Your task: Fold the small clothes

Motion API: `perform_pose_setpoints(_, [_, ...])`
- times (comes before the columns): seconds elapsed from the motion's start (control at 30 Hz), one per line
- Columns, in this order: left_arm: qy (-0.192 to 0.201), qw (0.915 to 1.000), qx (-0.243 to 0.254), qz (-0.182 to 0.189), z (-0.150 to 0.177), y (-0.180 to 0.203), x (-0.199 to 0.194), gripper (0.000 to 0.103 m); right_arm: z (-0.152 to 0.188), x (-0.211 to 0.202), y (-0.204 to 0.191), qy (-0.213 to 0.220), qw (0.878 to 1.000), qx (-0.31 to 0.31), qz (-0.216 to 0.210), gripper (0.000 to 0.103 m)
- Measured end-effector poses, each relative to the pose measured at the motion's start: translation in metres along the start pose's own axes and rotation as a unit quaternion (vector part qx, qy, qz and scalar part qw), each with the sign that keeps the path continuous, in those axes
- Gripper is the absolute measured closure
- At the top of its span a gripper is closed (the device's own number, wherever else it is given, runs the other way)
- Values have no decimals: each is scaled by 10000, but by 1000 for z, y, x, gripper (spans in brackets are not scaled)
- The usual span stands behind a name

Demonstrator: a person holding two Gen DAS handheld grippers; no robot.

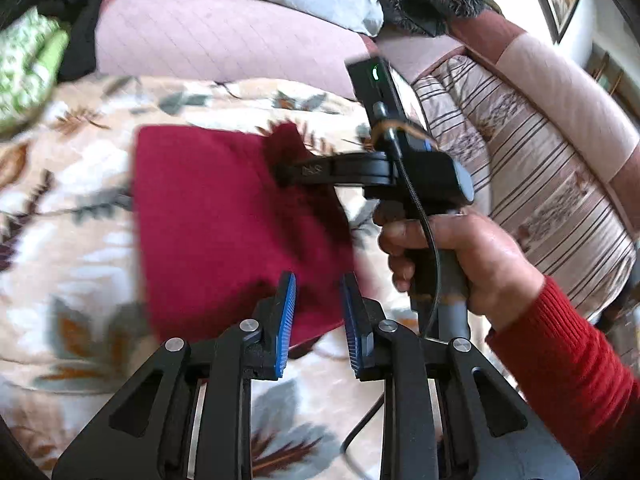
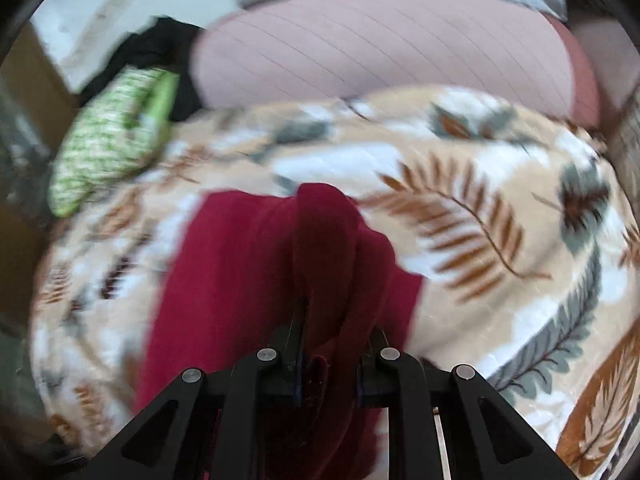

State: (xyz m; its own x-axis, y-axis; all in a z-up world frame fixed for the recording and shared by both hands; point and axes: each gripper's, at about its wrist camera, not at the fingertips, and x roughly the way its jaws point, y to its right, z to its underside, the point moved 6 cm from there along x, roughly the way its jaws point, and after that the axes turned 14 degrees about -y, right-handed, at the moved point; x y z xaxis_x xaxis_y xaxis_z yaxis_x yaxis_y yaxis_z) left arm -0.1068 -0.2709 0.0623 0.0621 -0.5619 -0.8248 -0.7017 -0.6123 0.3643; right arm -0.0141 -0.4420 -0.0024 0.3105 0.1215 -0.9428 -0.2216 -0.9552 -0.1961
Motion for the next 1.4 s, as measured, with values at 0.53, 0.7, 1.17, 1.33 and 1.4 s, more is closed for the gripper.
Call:
perform_pose_setpoints(0.53, [-347,9937,-507,-932,15,-63,42,73,82,-54,-37,712,9948,-679,-266,71])
perform_pose_setpoints(0.7, [-398,9897,-235,-1357,29,-55,55,73,109,-19,2,347,9987,-314,196,77])
perform_pose_setpoints(1.17, [-3,9909,-554,-1230,-3,-62,44,69,76,-61,-23,1035,9944,-162,-121,75])
perform_pose_setpoints(1.33, [-149,9899,-681,-1235,-2,-73,64,64,63,-10,-13,564,9984,-5,61,75])
perform_pose_setpoints(1.4, [-153,9898,-584,-1290,-4,-68,65,55,64,-7,-12,670,9977,-43,61,72])
